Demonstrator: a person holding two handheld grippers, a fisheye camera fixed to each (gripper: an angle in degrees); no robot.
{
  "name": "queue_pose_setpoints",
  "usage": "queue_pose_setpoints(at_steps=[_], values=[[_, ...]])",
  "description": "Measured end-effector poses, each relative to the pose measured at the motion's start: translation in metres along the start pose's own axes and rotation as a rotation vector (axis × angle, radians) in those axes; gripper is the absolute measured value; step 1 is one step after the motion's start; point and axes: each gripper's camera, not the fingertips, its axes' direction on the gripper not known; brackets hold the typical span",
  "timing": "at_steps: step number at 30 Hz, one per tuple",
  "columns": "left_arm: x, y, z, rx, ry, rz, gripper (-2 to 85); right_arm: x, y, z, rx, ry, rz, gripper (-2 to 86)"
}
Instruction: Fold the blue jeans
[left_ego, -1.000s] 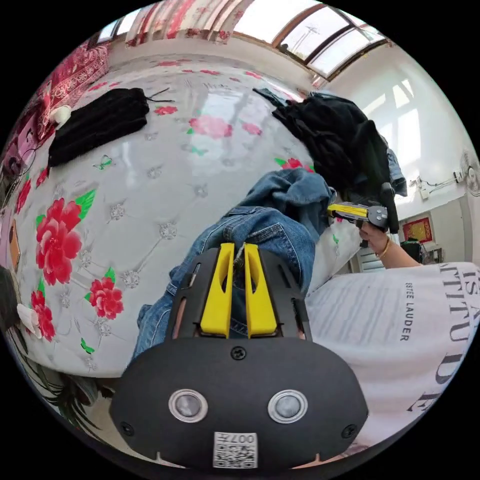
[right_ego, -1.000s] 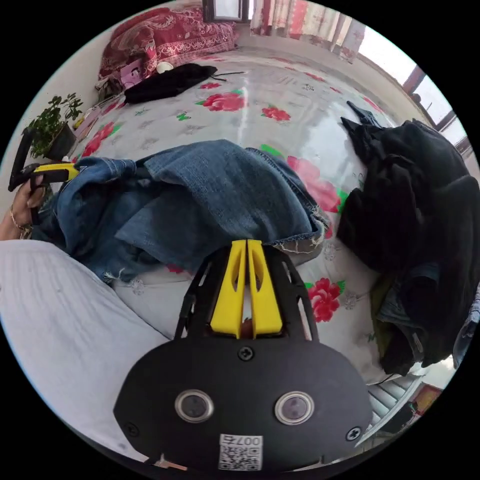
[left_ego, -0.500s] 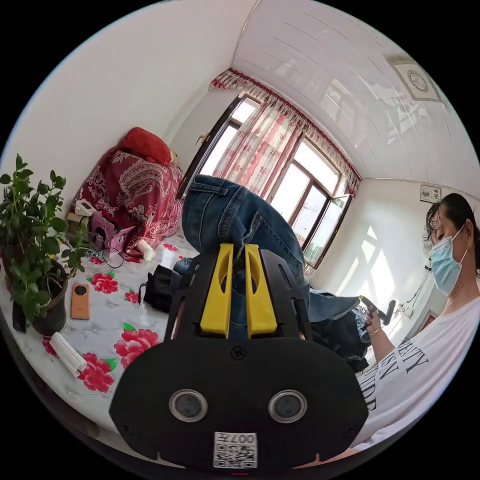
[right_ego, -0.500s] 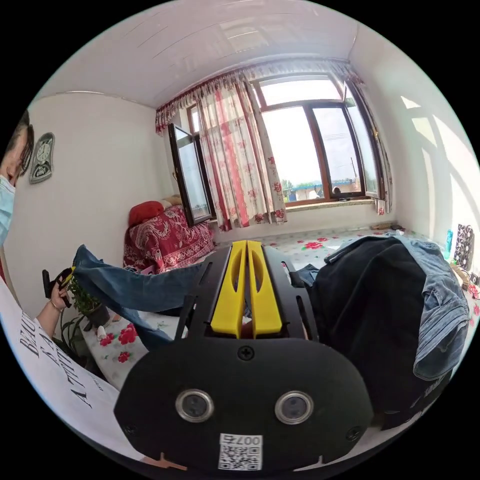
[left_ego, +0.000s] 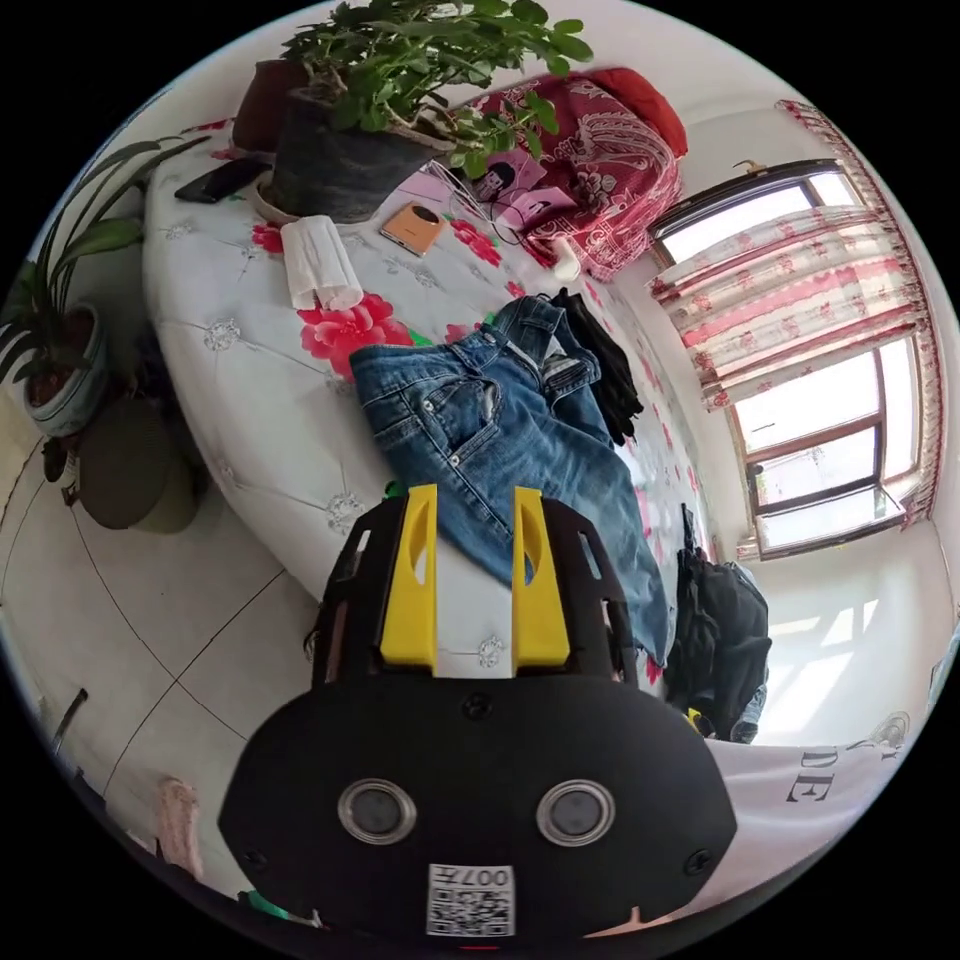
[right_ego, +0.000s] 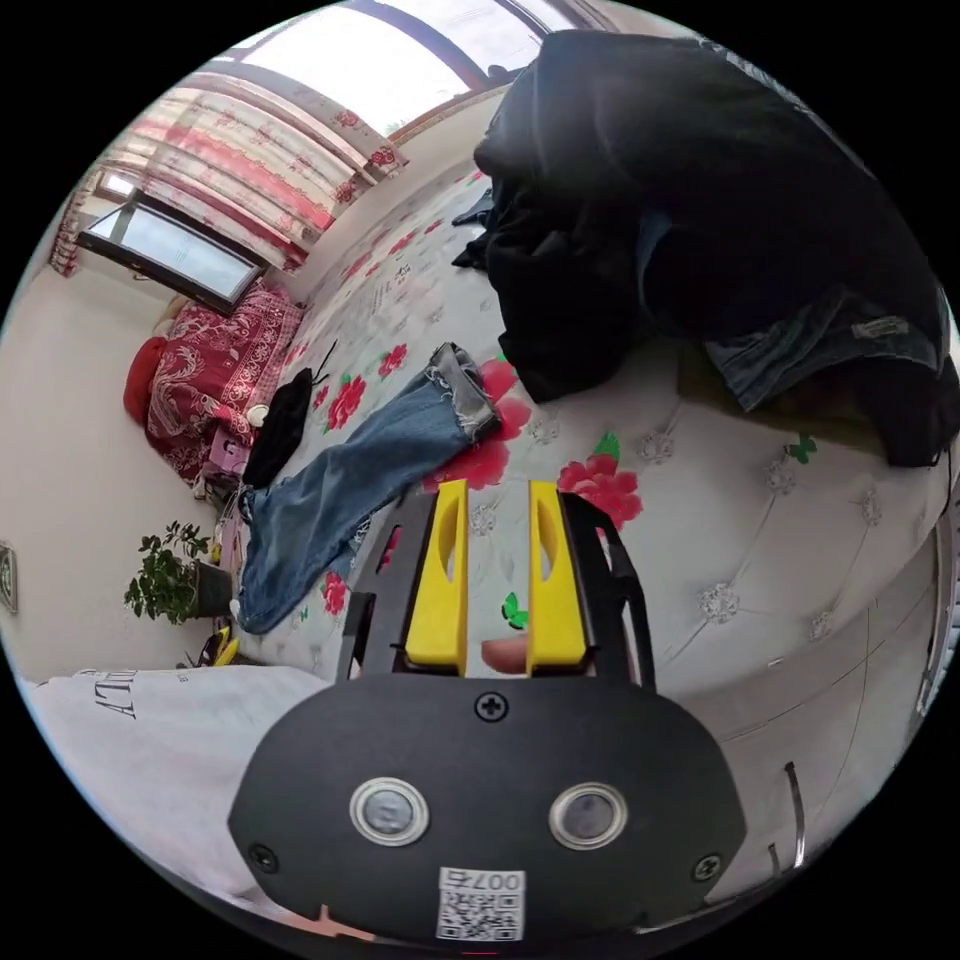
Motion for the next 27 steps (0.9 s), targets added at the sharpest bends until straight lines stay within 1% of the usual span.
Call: queue_pose_setpoints(at_steps=[2,3,6,8,11,12,14,16,18,19,21,23,25,26,27], values=[[0.011,-0.025,0.023,-0.047,-0.049,0.012,12.7,0.001,-0.019,0.021,-0.036,-0.013,0.002,7.1],[0.016,-0.04,0.041,-0.088,-0.101,0.003,12.9,0.003,-0.033,0.035,-0.048,-0.037,0.015,7.8],[0.014,-0.067,0.076,-0.151,-0.181,-0.099,11.7,0.014,-0.071,0.071,-0.064,-0.106,0.098,9.0],[0.017,-0.077,0.085,-0.146,-0.17,-0.125,10.6,0.022,-0.091,0.095,-0.098,-0.134,0.156,9.0],[0.03,-0.091,0.095,-0.185,-0.184,-0.095,7.1,0.04,-0.114,0.125,-0.094,-0.172,0.292,7.2],[0.035,-0.095,0.095,-0.192,-0.171,-0.064,5.1,0.048,-0.12,0.129,-0.077,-0.154,0.365,6.0],[0.044,-0.098,0.091,-0.186,-0.149,-0.032,3.9,0.054,-0.127,0.128,-0.018,-0.187,0.405,3.8],[0.067,-0.096,0.072,-0.124,-0.084,0.053,3.3,0.059,-0.133,0.125,0.001,-0.236,0.445,2.0],[0.091,-0.09,0.048,-0.078,-0.021,0.137,3.0,0.053,-0.138,0.103,0.112,-0.386,0.372,0.8],[0.106,-0.083,0.029,-0.058,0.012,0.192,2.8,0.051,-0.138,0.095,0.136,-0.428,0.355,0.6],[0.13,-0.069,-0.004,-0.03,0.03,0.305,2.6,0.04,-0.129,0.053,0.219,-0.543,0.233,0.4],[0.147,-0.052,-0.037,-0.022,0.01,0.412,2.5,0.034,-0.11,0.014,0.269,-0.544,0.13,0.5],[0.147,-0.031,-0.067,-0.052,-0.061,0.49,2.8,0.038,-0.086,-0.017,0.253,-0.487,0.067,0.9],[0.143,-0.026,-0.07,-0.07,-0.082,0.496,2.9,0.045,-0.07,-0.025,0.177,-0.407,0.058,1.2],[0.129,-0.018,-0.067,-0.112,-0.123,0.47,3.3,0.053,-0.056,-0.02,0.051,-0.302,0.067,1.8]])
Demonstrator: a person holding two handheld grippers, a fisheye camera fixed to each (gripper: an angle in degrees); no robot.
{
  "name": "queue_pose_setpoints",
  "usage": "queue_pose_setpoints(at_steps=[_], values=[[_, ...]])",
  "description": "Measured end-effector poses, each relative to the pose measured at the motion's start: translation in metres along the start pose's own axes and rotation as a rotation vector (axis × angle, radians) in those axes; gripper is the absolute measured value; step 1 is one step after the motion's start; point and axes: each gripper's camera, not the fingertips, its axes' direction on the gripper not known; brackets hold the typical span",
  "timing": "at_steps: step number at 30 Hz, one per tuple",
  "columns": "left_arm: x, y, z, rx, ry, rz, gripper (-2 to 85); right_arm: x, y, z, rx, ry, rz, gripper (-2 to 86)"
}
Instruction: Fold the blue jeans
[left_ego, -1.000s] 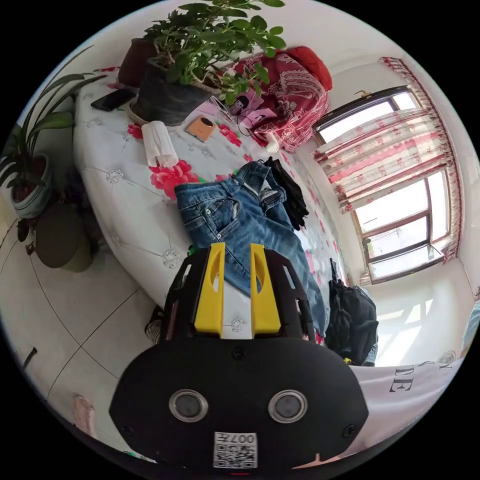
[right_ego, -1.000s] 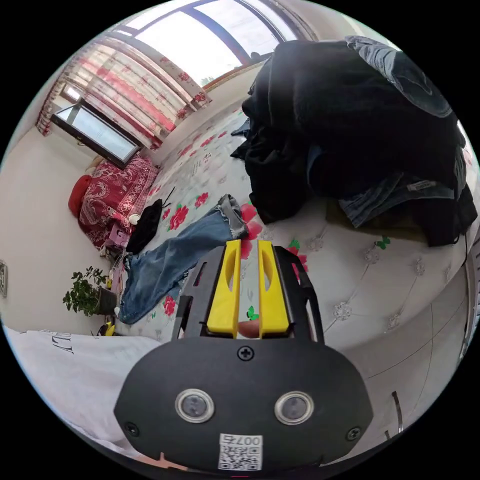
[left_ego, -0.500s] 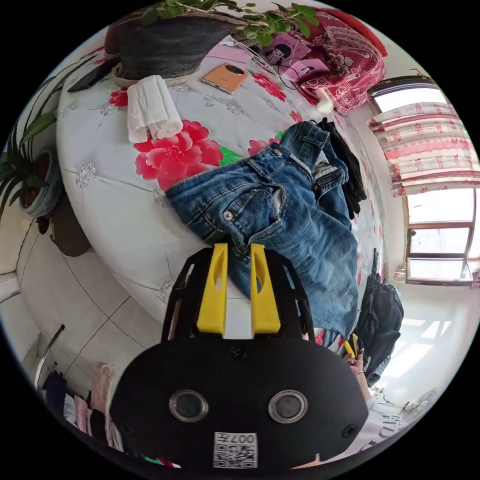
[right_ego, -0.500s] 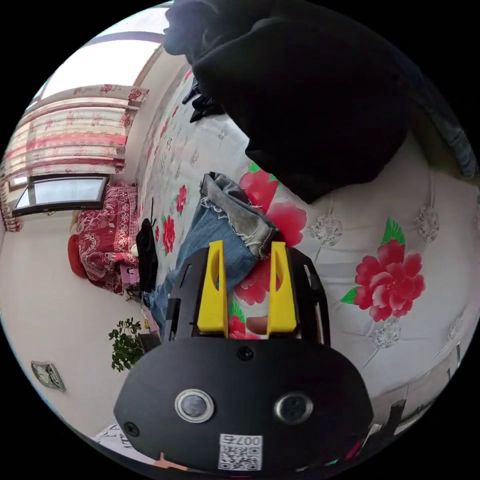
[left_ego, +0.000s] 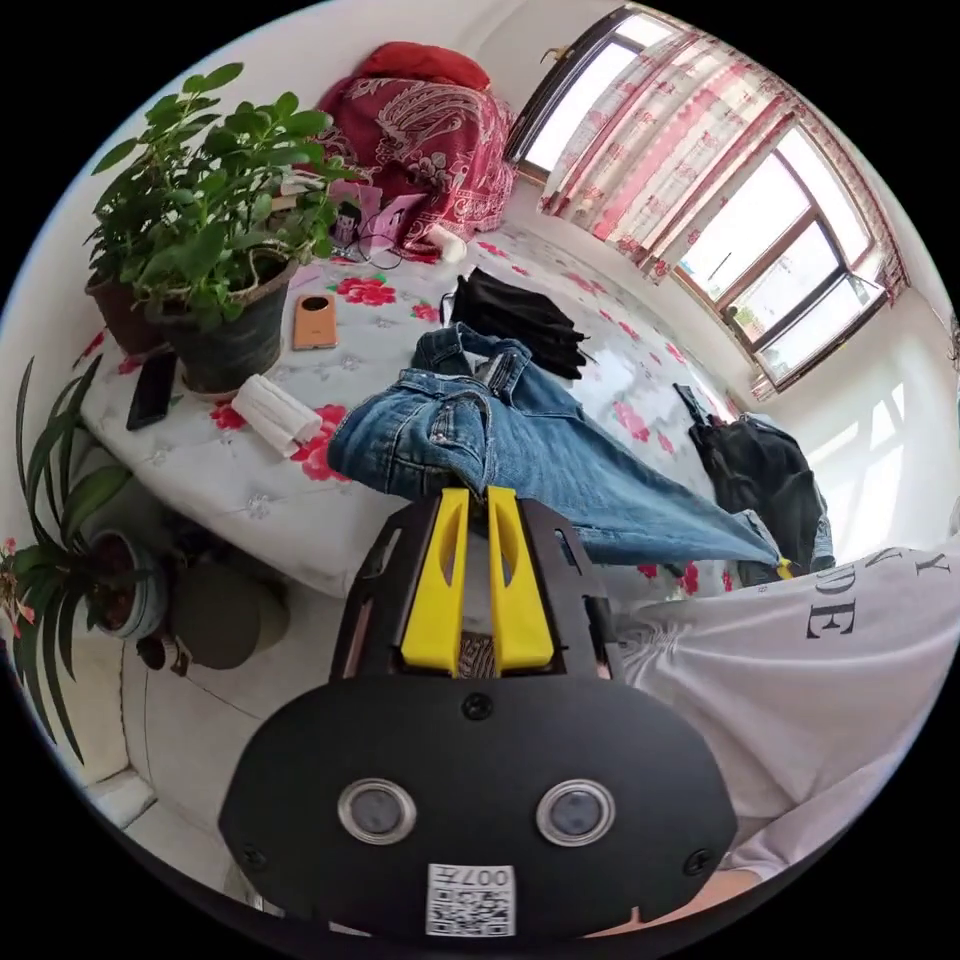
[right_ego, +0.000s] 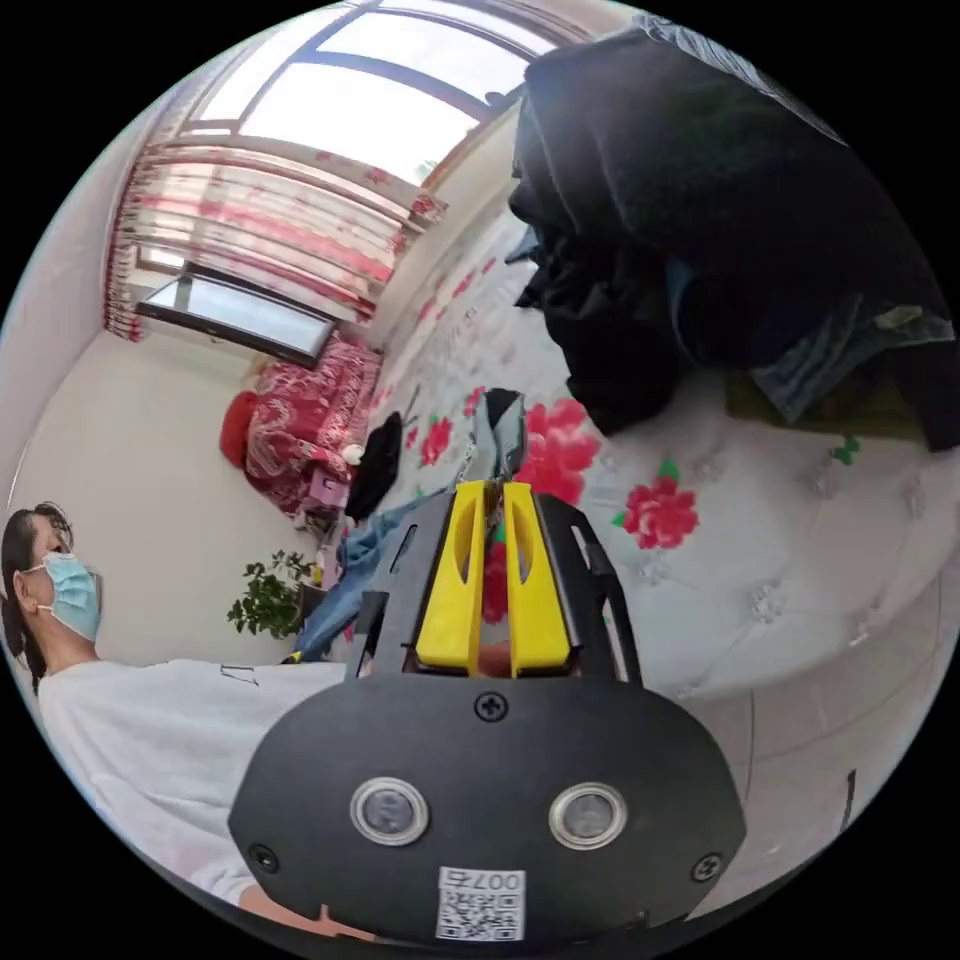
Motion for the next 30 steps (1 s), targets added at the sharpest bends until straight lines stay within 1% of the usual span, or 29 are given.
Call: queue_pose_setpoints(at_steps=[1,2,3,4,5,7,9,10,12,13,15,16,17,18,19,20,21,23,24,25,26,28,30], values=[[-0.015,0.013,0.014,-0.069,-0.066,-0.095,3.7,0.006,0.008,0.003,-0.052,0.079,0.023,2.1],[-0.025,0.02,0.023,-0.107,-0.107,-0.156,3.6,0.018,0.023,0.007,-0.086,0.278,0.096,2.7],[-0.042,0.033,0.04,-0.161,-0.167,-0.28,3.4,0.023,0.034,0.01,-0.086,0.391,0.132,3.4],[-0.053,0.045,0.051,-0.169,-0.18,-0.373,1.4,0.023,0.037,0.012,-0.079,0.409,0.127,3.7],[-0.055,0.05,0.054,-0.154,-0.183,-0.411,0.4,0.016,0.04,0.02,-0.044,0.421,0.1,4.3],[-0.049,0.057,0.056,-0.037,-0.158,-0.492,-0.1,-0.003,0.037,0.045,0.001,0.397,0.022,5.2],[-0.036,0.049,0.058,-0.013,-0.19,-0.47,0.0,-0.033,0.021,0.107,-0.065,0.328,-0.123,6.7],[-0.025,0.041,0.061,-0.002,-0.215,-0.429,0.3,-0.04,0.017,0.126,-0.097,0.318,-0.159,7.1],[-0.009,0.031,0.069,0.0,-0.203,-0.36,1.6,-0.066,0.007,0.204,-0.197,0.342,-0.306,8.3],[-0.002,0.025,0.077,-0.012,-0.18,-0.33,2.7,-0.071,0.005,0.223,-0.215,0.358,-0.336,8.6],[0.008,0.02,0.088,-0.022,-0.162,-0.295,3.8,-0.086,-0.002,0.295,-0.309,0.367,-0.413,9.3],[0.013,0.019,0.095,-0.025,-0.146,-0.277,4.3,-0.089,-0.003,0.313,-0.348,0.359,-0.425,9.3],[0.016,0.018,0.1,-0.028,-0.136,-0.267,4.6,-0.097,-0.003,0.346,-0.437,0.357,-0.449,9.3],[0.02,0.017,0.109,-0.042,-0.121,-0.248,4.9,-0.104,0.002,0.374,-0.507,0.397,-0.477,8.9],[0.024,0.017,0.117,-0.055,-0.12,-0.232,4.9,-0.107,0.007,0.386,-0.535,0.417,-0.492,8.7],[0.026,0.017,0.121,-0.058,-0.121,-0.225,4.9,-0.117,0.017,0.4,-0.522,0.508,-0.522,7.4],[0.028,0.017,0.129,-0.064,-0.114,-0.217,4.8,-0.126,0.028,0.413,-0.558,0.56,-0.568,6.2],[0.03,0.017,0.14,-0.072,-0.086,-0.214,4.7,-0.137,0.036,0.429,-0.621,0.575,-0.597,4.4],[0.031,0.016,0.147,-0.077,-0.077,-0.21,4.5,-0.144,0.037,0.435,-0.684,0.529,-0.624,3.4],[0.032,0.015,0.154,-0.083,-0.073,-0.203,4.3,-0.149,0.034,0.436,-0.697,0.519,-0.626,3.1],[0.033,0.013,0.157,-0.086,-0.071,-0.198,4.2,-0.163,0.025,0.427,-0.648,0.513,-0.652,2.5],[0.037,0.008,0.166,-0.096,-0.065,-0.17,3.8,-0.201,0.009,0.394,-0.47,0.466,-0.748,1.9],[0.041,0.004,0.172,-0.097,-0.063,-0.143,3.1,-0.265,0.001,0.333,-0.161,0.443,-0.932,1.4]])
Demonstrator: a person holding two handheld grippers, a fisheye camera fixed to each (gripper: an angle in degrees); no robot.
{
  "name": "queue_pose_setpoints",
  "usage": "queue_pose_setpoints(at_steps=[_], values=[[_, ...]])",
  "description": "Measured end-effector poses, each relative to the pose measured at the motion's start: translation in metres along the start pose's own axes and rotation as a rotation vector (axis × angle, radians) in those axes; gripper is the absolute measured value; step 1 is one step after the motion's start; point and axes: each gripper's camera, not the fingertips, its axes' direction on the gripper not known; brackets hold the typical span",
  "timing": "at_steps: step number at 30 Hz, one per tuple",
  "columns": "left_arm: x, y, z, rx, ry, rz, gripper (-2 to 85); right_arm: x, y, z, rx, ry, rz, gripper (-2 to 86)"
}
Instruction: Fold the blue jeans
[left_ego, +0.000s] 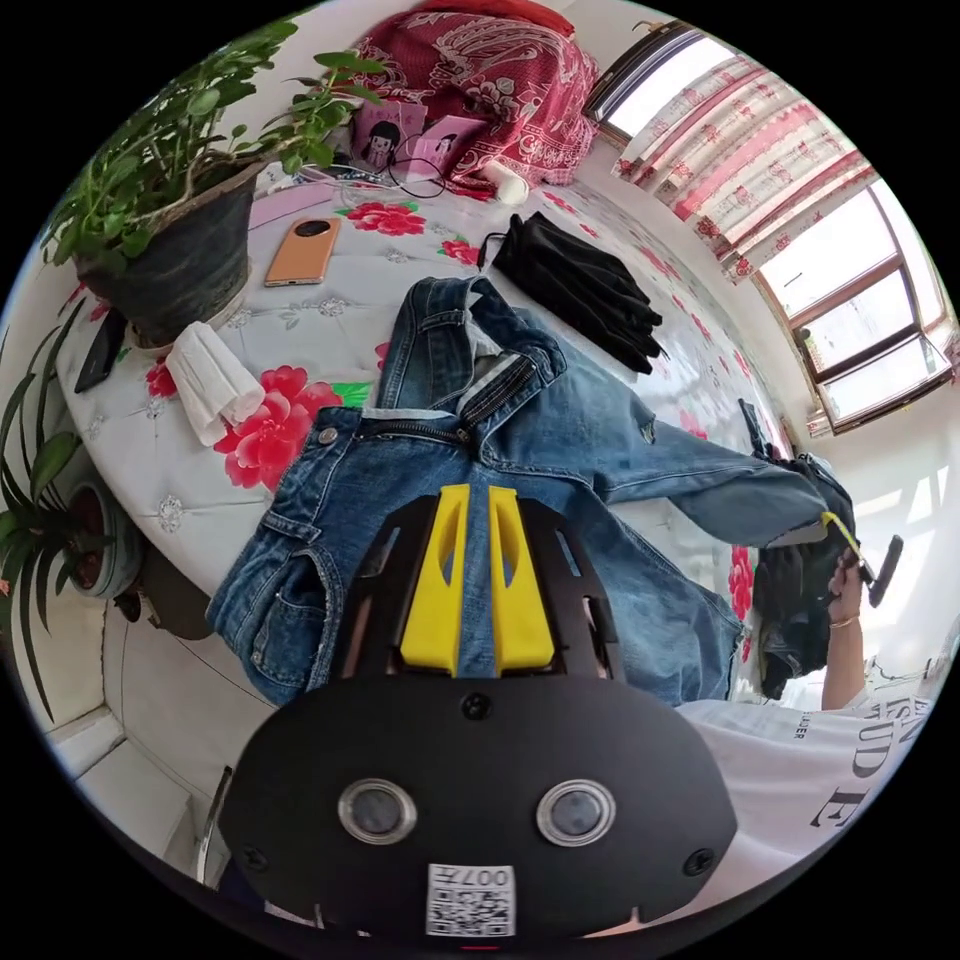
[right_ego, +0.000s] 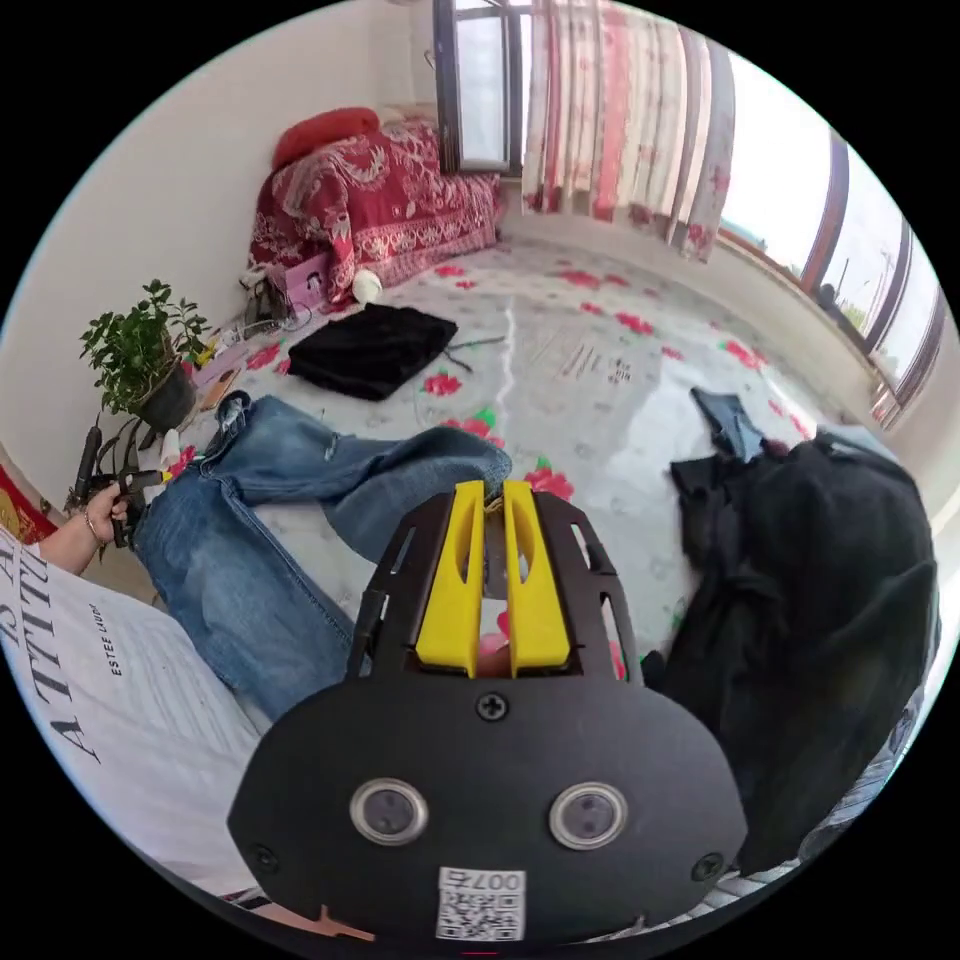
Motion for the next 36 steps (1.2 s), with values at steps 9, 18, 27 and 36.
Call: queue_pose_setpoints(at_steps=[9,18,27,36], values=[[0.009,-0.015,0.024,-0.006,0.019,0.098,4.6,-0.011,0.032,-0.026,0.067,0.323,-0.095,0.2],[0.051,-0.052,0.061,-0.045,0.002,0.28,8.7,0.037,0.122,0.102,-0.275,0.016,0.338,4.4],[0.065,-0.093,0.151,-0.187,-0.168,0.374,9.9,0.08,0.012,0.185,-0.276,0.048,0.29,8.4],[-0.041,-0.108,0.063,-0.006,0.001,0.147,4.6,0.129,0.025,0.279,-0.445,0.082,0.452,1.0]])
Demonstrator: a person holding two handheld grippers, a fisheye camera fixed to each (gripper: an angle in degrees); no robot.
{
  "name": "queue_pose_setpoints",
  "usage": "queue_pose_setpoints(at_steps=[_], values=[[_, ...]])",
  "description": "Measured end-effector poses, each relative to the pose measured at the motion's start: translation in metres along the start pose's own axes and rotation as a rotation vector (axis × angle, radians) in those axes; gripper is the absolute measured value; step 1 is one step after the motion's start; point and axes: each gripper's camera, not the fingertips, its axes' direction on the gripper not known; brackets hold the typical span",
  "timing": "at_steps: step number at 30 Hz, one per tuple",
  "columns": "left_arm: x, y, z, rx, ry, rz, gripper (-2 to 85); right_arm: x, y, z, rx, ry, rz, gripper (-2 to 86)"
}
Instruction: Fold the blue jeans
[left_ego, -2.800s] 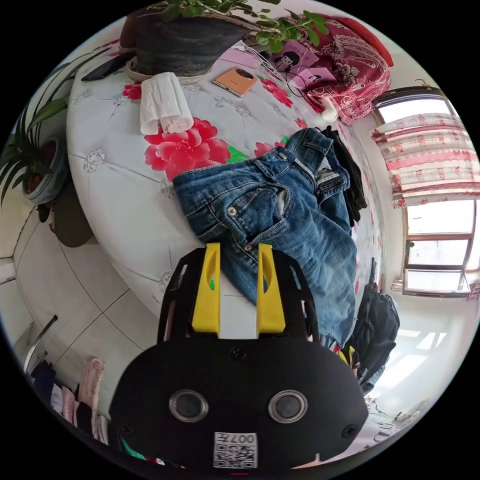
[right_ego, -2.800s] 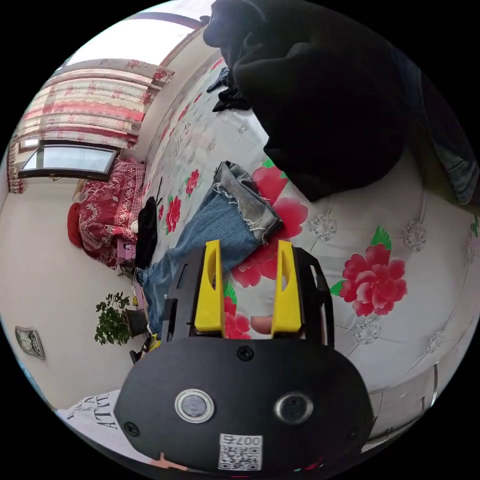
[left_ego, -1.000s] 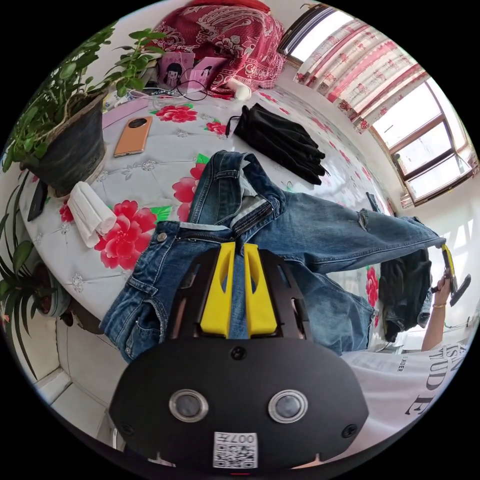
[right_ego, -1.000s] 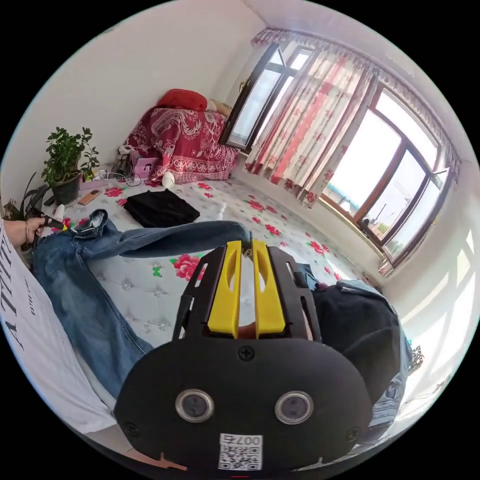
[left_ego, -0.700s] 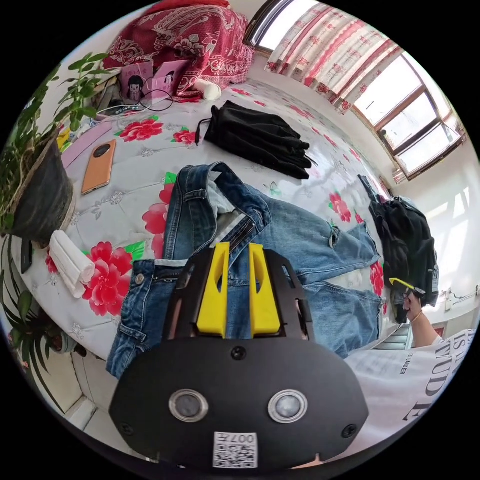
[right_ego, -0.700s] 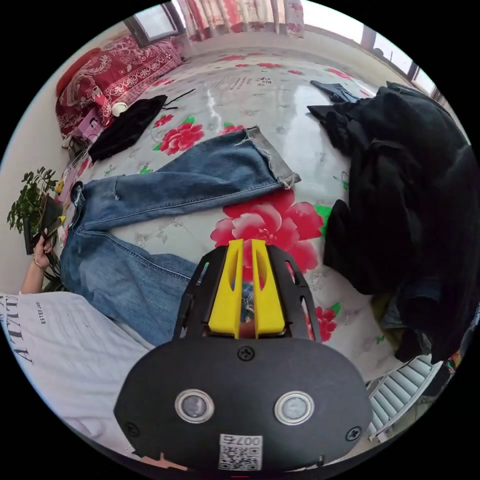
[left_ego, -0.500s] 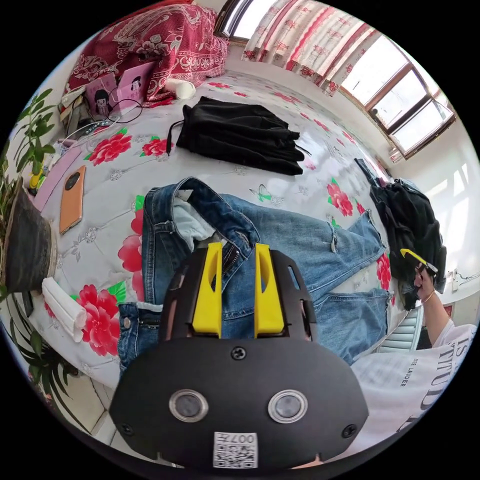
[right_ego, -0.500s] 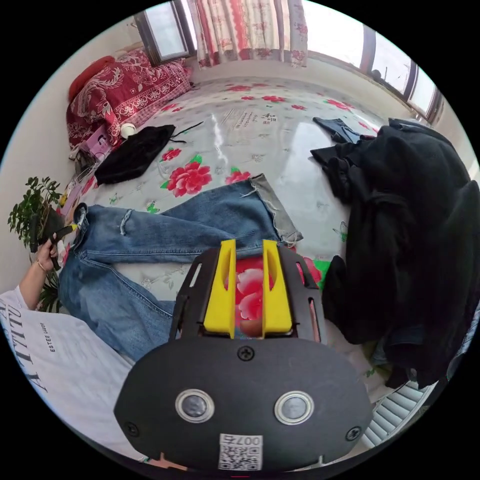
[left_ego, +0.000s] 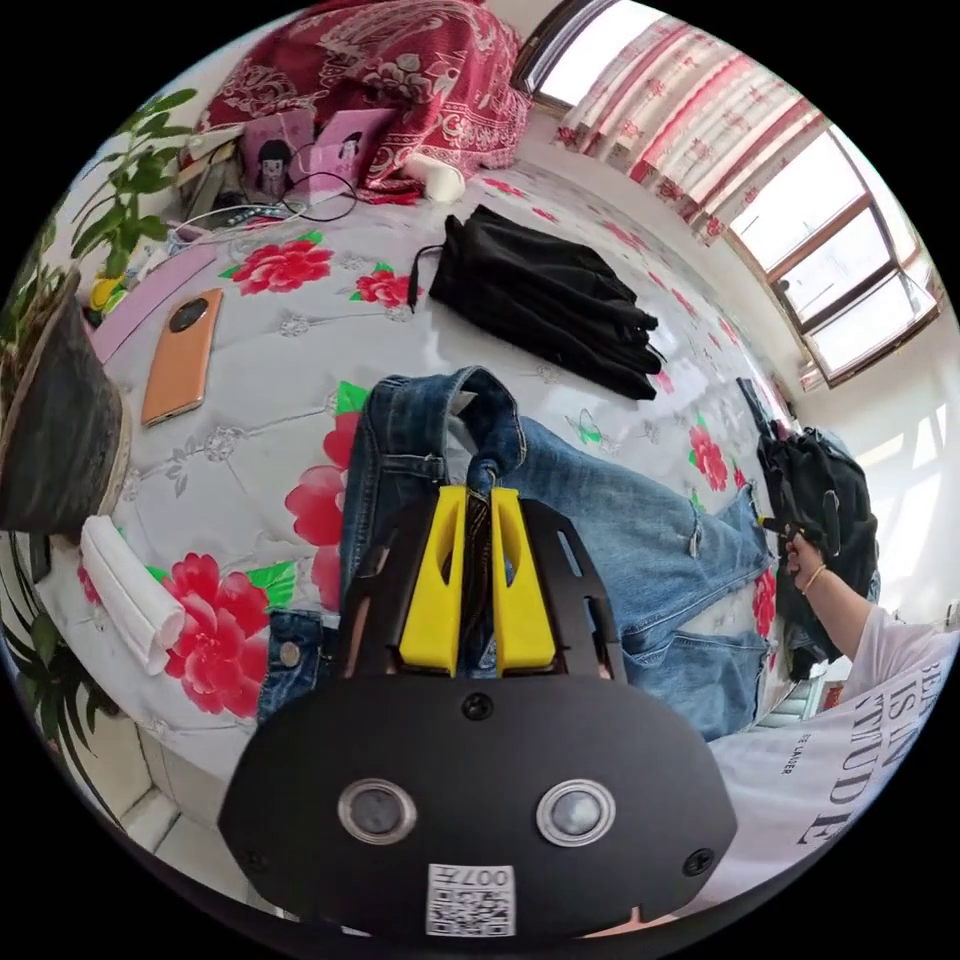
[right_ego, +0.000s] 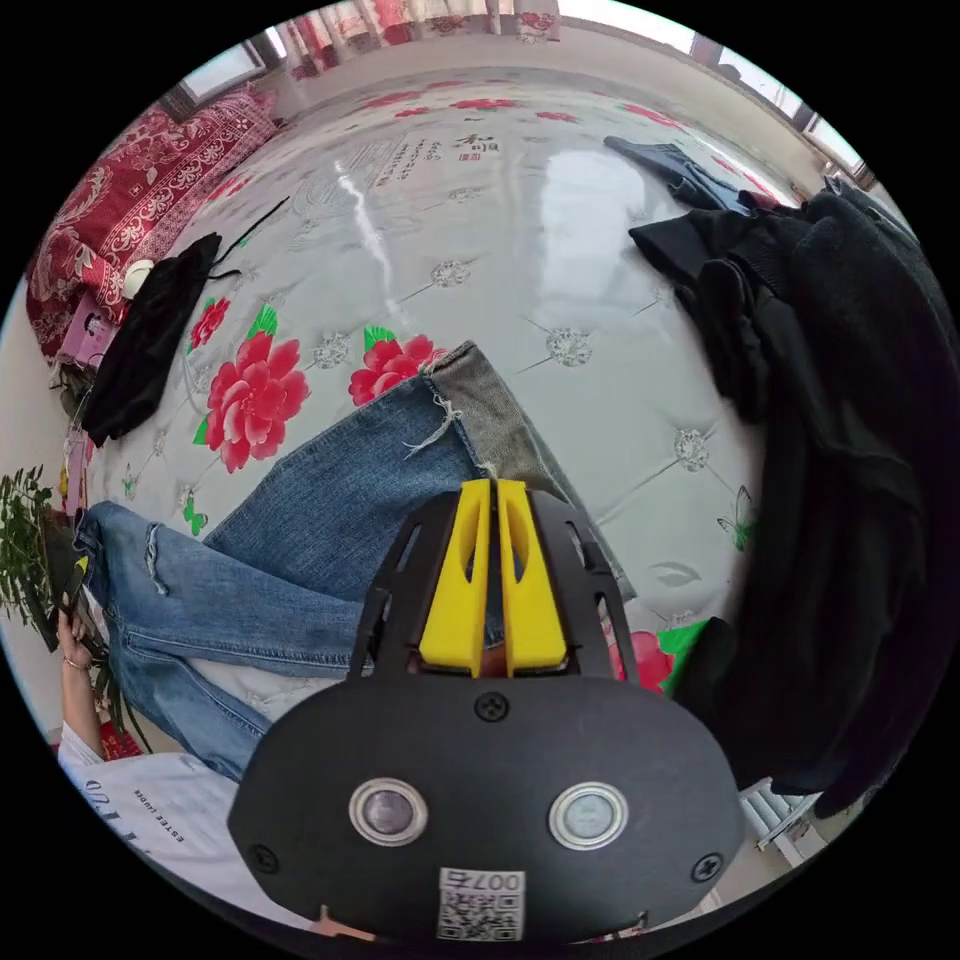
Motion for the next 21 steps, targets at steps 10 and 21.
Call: queue_pose_setpoints(at_steps=[10,21], values=[[-0.09,0.006,-0.027,-0.016,0.053,-0.169,6.2,0.068,0.019,-0.076,0.406,0.11,0.115,0.4],[-0.115,0.006,-0.094,0.161,-0.066,-0.183,6.6,0.051,0.074,-0.042,0.243,-0.081,0.004,5.7]])
